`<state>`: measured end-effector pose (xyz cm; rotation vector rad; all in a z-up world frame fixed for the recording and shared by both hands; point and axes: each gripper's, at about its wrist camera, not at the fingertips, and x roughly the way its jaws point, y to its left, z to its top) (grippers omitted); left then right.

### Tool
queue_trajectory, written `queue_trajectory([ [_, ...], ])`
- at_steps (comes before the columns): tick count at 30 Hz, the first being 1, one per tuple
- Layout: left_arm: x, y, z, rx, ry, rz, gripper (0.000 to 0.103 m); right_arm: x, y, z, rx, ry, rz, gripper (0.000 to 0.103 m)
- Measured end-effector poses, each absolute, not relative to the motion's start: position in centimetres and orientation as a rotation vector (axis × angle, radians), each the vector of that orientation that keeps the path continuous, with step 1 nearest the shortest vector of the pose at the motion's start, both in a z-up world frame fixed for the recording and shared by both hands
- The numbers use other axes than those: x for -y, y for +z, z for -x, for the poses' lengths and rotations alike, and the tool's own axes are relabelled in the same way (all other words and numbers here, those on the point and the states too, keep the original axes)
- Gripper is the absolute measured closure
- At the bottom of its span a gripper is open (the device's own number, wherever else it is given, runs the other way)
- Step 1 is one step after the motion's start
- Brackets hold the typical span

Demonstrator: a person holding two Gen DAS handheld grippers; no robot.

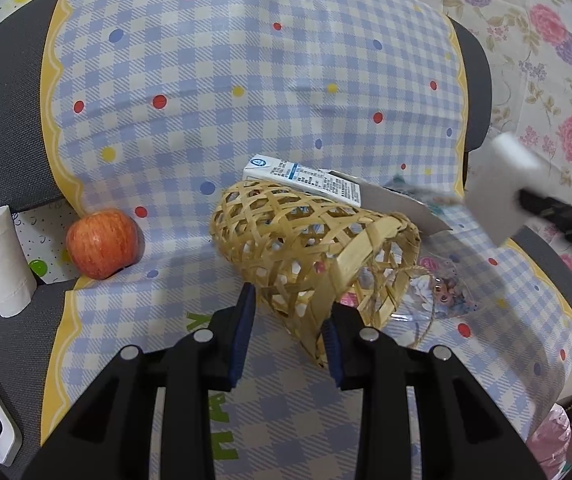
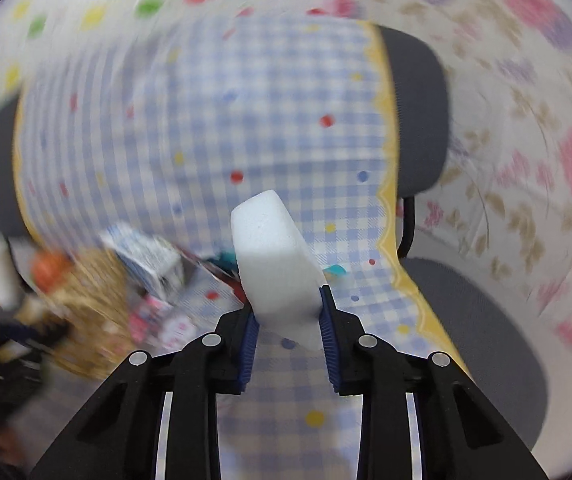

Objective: Collect trash
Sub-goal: 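Close the right tool on the white foam block while the left tool grips the bamboo cup rim, then carry the foam block and bamboo cup over the bin and open both tools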

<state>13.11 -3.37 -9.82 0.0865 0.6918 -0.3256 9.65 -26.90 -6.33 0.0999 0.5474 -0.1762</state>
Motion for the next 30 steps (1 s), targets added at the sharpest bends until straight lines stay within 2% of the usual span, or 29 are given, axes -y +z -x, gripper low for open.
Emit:
queue_trajectory([
  [1,3.4,-9.8,-13.1,-0.697,-0.323,-0.089,0.08,27.5,-5.9,-8.7,-0.533,-0.168,-0.143,0.074],
  [3,3.4,-9.7,-13.2,-0.709,-0.31,-0.09,0.084,27.9,-5.3,-7.3,-0.518,-0.157,-0.181,0.074],
  [6,3.1,-9.1,-12.7,-0.694,-0.289,-0.094,0.1,28.3,-4.8,-5.4,-0.51,-0.154,-0.202,0.074],
  [19,3.0,-4.6,-6.4,-0.554,-0.345,-0.002,0.101,27.3,-5.4,-1.5,-0.511,-0.112,-0.249,0.073],
  [30,7.7,-4.7,-1.6,-0.55,-0.512,-0.03,0.101,29.0,-4.5,5.6,-0.466,-0.181,-0.287,0.073],
])
